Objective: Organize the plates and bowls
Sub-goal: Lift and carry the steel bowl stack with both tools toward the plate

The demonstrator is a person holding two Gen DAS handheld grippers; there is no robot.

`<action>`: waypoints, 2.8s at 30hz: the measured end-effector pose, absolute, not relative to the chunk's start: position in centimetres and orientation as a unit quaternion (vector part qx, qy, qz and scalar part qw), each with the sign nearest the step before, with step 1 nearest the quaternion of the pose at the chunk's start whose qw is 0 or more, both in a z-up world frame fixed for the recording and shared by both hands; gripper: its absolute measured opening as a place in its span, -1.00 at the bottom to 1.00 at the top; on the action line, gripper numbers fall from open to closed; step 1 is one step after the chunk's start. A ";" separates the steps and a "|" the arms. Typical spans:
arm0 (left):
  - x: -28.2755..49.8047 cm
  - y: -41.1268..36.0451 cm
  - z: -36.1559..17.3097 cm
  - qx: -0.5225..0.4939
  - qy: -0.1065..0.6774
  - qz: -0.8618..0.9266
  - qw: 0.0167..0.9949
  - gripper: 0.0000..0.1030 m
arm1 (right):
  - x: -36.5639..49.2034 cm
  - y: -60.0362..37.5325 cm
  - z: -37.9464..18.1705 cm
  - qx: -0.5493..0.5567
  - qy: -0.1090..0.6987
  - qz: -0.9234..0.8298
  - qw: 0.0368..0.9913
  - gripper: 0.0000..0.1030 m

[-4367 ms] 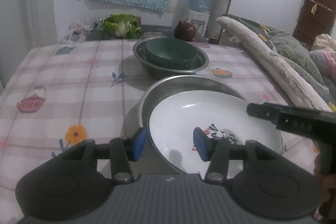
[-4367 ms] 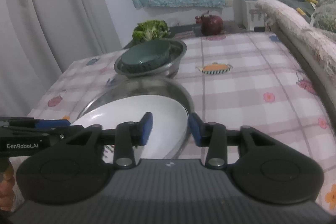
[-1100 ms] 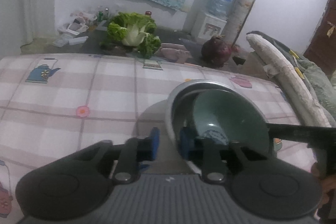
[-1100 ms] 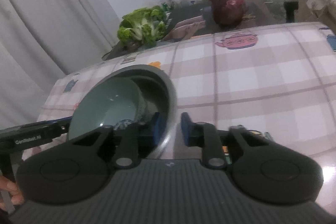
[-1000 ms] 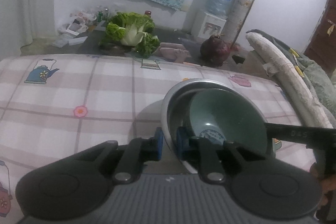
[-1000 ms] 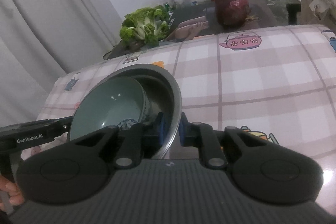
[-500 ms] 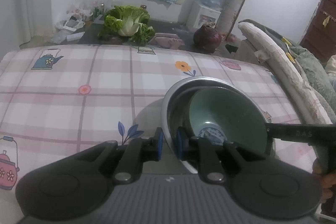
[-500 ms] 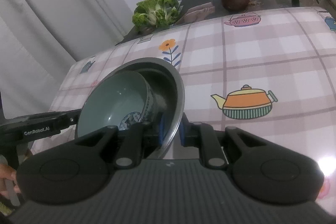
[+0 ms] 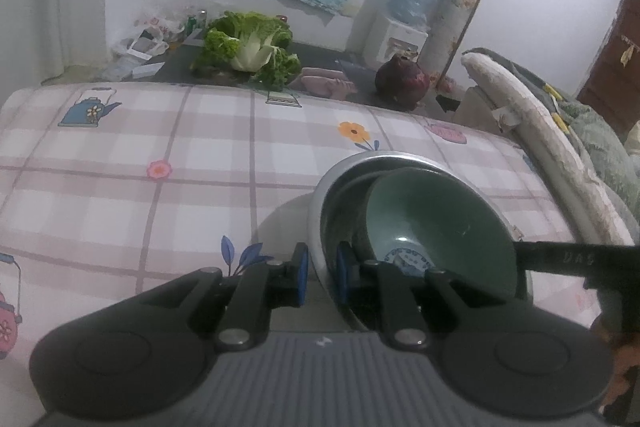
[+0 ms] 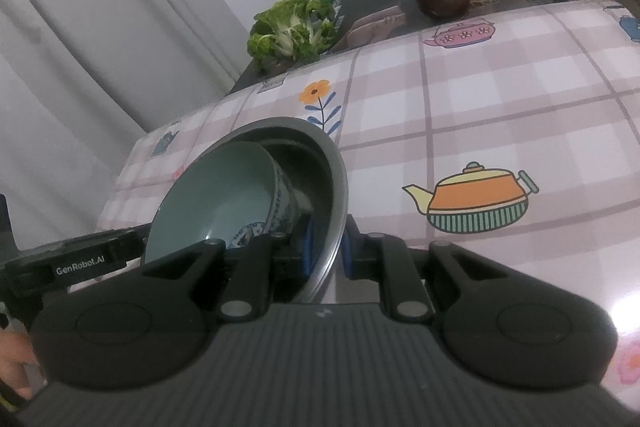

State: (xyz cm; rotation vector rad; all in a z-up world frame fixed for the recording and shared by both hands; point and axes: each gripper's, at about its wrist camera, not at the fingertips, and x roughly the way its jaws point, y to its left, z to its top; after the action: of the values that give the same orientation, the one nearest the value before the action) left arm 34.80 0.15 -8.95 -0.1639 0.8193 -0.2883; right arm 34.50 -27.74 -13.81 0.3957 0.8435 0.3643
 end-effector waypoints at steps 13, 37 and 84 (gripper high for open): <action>34.6 0.1 -8.7 -0.086 0.401 -0.128 0.903 -0.77 | 34.4 -27.6 -13.8 0.198 0.402 0.172 0.877 -0.74; 33.9 0.3 -6.9 -0.095 0.388 -0.124 0.908 -0.77 | 34.0 -27.5 -12.3 0.198 0.395 0.174 0.880 -0.74; 24.7 -0.2 -1.7 -0.102 0.361 -0.132 0.918 -0.77 | 23.4 -28.1 -7.6 0.218 0.378 0.166 0.884 -0.73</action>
State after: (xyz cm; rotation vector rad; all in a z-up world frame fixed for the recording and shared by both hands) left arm 24.69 -0.23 -1.66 -0.2089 0.7427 -0.2712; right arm 23.36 -28.11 -7.59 0.4542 0.7868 0.3459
